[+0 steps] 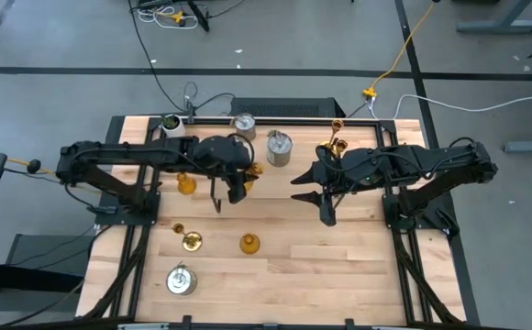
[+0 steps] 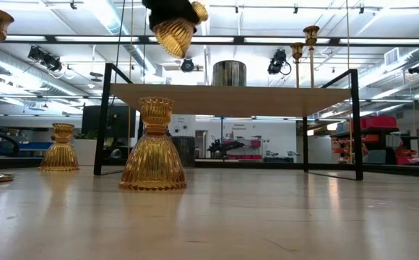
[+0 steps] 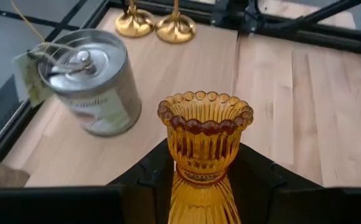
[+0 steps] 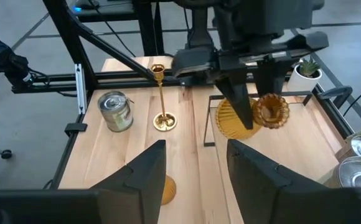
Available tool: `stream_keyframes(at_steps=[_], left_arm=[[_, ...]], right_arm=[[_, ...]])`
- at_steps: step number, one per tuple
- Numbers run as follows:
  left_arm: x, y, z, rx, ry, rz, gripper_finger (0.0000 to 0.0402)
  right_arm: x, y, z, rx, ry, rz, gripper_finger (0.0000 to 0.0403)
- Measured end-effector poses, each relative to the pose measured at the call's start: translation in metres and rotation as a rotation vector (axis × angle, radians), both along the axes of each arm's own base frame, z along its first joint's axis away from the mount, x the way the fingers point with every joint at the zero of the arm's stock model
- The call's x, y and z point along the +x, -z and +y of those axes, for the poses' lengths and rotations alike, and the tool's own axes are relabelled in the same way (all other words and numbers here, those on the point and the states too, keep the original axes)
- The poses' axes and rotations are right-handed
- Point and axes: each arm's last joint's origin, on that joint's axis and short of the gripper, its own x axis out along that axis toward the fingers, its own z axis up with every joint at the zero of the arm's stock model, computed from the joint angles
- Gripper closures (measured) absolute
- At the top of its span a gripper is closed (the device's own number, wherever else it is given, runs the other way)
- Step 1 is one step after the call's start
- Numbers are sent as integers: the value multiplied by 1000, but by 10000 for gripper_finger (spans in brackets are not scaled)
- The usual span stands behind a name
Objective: Pick & Place candle stick holders
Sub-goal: Put the top glass candle holder on the shelf
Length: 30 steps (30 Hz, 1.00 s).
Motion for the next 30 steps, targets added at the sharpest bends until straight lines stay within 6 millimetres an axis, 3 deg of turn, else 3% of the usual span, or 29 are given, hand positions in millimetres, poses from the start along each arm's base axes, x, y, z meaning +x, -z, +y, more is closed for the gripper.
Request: stream_keyframes(at_steps=[15, 30], left_arm=[[-21, 43, 50, -31, -57, -78, 267], [-37, 51, 96, -4, -100, -81, 267]], right_arm=[[1, -2, 0, 7, 0, -29, 234], [2, -3, 0, 16, 4, -35, 234]])
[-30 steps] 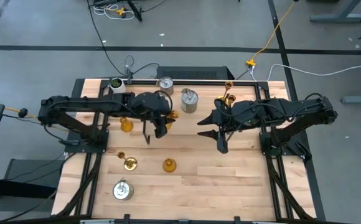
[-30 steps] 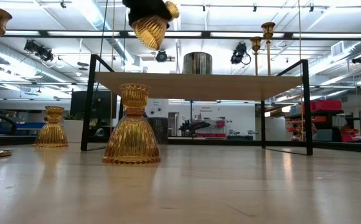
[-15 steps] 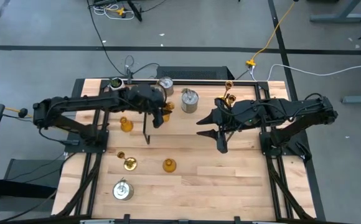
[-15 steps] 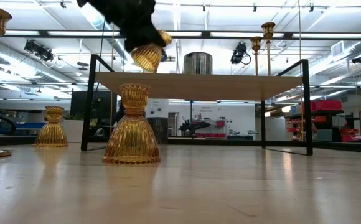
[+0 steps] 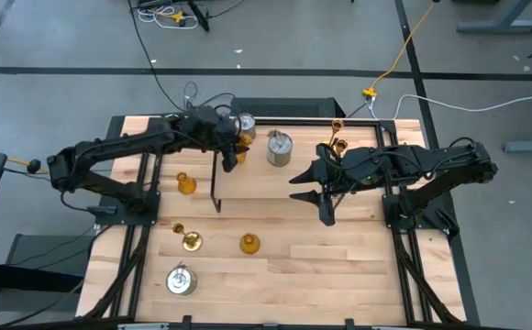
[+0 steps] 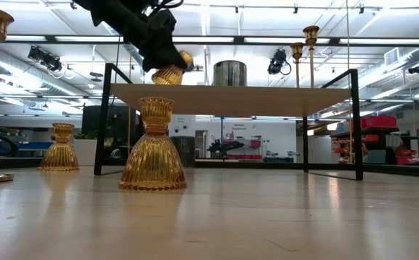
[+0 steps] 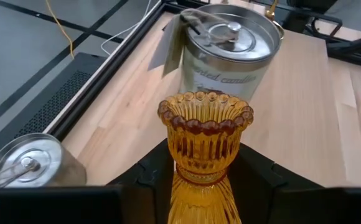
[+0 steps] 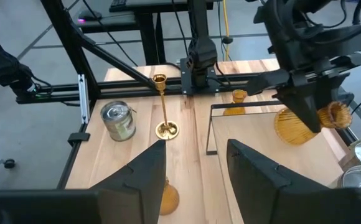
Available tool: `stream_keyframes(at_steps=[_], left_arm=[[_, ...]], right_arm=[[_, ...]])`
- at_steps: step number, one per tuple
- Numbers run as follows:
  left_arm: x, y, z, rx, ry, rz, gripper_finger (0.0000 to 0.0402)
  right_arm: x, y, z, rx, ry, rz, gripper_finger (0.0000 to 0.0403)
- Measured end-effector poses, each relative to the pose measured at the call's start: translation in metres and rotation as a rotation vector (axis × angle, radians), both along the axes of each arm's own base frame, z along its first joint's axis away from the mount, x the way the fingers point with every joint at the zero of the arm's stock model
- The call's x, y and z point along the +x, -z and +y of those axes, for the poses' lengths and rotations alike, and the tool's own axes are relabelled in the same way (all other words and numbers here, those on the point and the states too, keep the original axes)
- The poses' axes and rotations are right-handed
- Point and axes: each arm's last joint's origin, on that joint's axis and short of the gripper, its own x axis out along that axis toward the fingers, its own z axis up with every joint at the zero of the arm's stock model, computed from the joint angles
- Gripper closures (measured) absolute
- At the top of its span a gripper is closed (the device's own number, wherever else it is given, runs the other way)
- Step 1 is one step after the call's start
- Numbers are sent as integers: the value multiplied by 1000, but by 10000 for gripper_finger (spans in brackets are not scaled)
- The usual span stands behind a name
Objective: Pick & Place candle stick holders
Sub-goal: Put the top glass candle holder on the shelf
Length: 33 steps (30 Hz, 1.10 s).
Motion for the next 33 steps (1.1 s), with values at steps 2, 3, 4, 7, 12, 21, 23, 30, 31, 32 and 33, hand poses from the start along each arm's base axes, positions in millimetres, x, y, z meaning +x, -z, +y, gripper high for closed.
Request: stream_keyframes(at_steps=[2, 3, 4, 7, 12, 21, 23, 30, 31, 32, 33], left_arm=[[-2, 0, 4, 1, 7, 2, 269], [-2, 0, 5, -1, 9, 0, 269], [-3, 0, 7, -5, 11, -3, 269], [-4, 0, 9, -24, 32, -12, 264], [-4, 0, 9, -30, 33, -13, 269], [-6, 13, 10, -24, -34, 33, 263], [-6, 18, 9, -44, -23, 21, 267], [-3, 22, 4, -31, -11, -12, 259], [-3, 22, 4, -30, -12, -13, 255], [-3, 22, 4, -30, -13, -13, 252], [-3, 22, 4, -30, -13, -11, 250]], right_arm=[[0, 0, 0, 0, 0, 0, 234], [0, 0, 0, 0, 1, 0, 234], [0, 0, 0, 0, 0, 0, 234], [0, 0, 0, 0, 1, 0, 234], [0, 0, -1, -17, 35, -4, 234], [0, 0, -2, -26, 55, -6, 234], [0, 0, -2, -26, 54, -6, 234], [0, 0, -2, -28, 53, -6, 234], [0, 0, -2, -28, 53, -6, 234], [0, 0, -2, -28, 53, -6, 234], [0, 0, -2, -28, 53, -6, 234]])
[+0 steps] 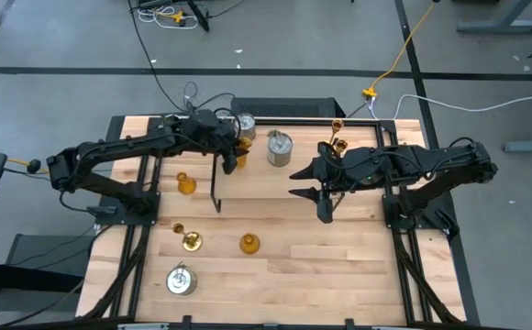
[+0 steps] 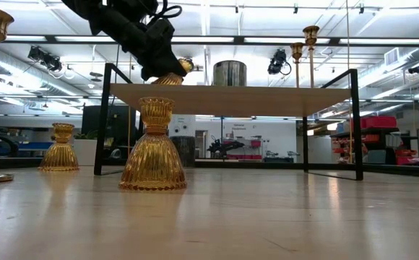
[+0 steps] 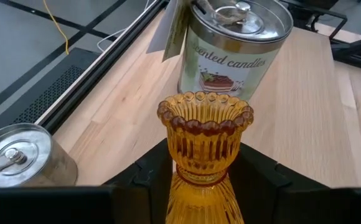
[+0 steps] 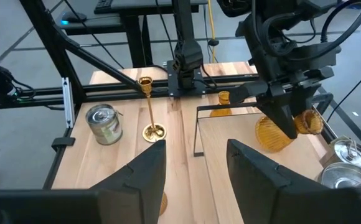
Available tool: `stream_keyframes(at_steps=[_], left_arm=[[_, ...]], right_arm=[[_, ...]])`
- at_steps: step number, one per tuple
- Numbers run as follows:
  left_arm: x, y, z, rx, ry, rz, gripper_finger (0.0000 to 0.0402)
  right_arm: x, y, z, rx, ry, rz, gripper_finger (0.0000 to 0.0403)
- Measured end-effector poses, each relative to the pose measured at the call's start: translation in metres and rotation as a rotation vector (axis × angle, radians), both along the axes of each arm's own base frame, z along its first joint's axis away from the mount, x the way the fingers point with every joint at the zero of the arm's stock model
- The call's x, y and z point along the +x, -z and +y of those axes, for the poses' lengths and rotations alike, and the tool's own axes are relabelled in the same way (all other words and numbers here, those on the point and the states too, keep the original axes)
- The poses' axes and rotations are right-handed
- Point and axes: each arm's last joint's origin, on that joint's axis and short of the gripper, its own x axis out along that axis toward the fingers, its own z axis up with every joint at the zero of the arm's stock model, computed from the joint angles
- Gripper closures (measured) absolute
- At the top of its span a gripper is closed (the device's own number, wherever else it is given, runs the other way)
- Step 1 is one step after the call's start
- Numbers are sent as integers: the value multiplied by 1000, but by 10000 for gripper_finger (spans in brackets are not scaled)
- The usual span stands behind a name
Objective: Pick & Place candle stick holders
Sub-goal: Put the top glass candle holder on the shelf
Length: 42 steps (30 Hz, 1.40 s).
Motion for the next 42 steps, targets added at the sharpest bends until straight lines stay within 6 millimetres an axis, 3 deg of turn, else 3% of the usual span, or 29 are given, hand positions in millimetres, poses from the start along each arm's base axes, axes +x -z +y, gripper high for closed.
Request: stream_keyframes(at_steps=[10, 24, 34, 42], left_arm=[[-2, 2, -1, -12, 11, 31, 257], [-3, 6, -2, -23, 10, 58, 217], [-5, 6, -1, -5, -28, 78, 145], [-5, -11, 0, -1, -39, 91, 109]], right_arm=[[0, 0, 0, 2, 1, 0, 234], [0, 0, 0, 2, 1, 0, 234], [0, 0, 0, 1, 0, 0, 234], [0, 0, 0, -5, -3, 1, 234]])
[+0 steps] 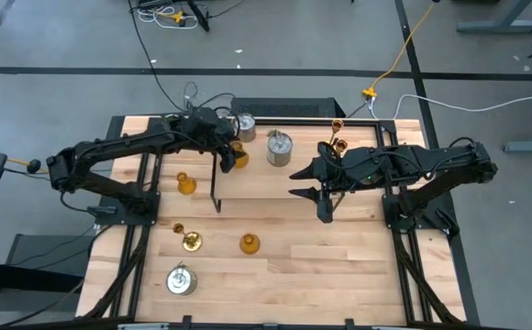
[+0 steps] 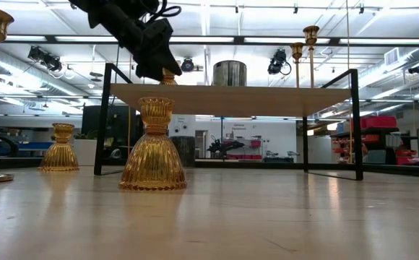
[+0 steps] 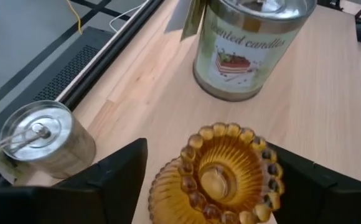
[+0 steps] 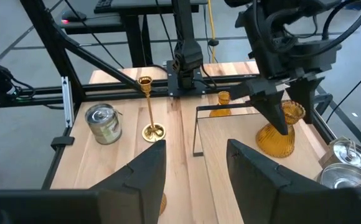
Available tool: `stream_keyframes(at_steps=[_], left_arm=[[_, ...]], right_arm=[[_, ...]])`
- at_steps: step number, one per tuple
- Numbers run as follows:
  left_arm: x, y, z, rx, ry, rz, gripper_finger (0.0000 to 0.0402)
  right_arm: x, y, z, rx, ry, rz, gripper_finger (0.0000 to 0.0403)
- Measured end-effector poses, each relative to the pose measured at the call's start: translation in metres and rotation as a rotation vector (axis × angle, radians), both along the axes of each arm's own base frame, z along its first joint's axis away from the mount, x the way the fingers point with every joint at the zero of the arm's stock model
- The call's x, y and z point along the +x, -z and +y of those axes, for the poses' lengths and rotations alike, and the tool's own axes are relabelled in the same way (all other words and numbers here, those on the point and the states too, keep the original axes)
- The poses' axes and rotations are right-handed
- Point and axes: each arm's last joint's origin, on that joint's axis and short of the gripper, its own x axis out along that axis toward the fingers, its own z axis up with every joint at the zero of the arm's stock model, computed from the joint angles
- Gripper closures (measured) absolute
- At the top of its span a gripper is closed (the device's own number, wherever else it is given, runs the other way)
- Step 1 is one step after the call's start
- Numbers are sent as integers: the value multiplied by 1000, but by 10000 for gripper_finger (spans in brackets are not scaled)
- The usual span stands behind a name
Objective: Pick & Place candle stick holders
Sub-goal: Put the top glass candle holder on the shelf
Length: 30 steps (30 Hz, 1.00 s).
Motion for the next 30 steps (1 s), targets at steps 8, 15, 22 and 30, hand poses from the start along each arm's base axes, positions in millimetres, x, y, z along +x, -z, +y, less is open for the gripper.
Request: stream_keyframes(at_steps=[8, 15, 22, 30], left_arm=[[2, -24, -2, 8, 18, -14, 106], [7, -54, -8, 48, 47, -98, 113], [11, -64, -16, 51, 76, -127, 194], [15, -64, -28, 60, 100, -124, 291]], right_arm=[[0, 0, 0, 2, -6, 1, 234], [0, 0, 0, -5, -13, 2, 234], [0, 0, 0, -9, -15, 2, 234], [0, 0, 0, -12, -16, 2, 234]])
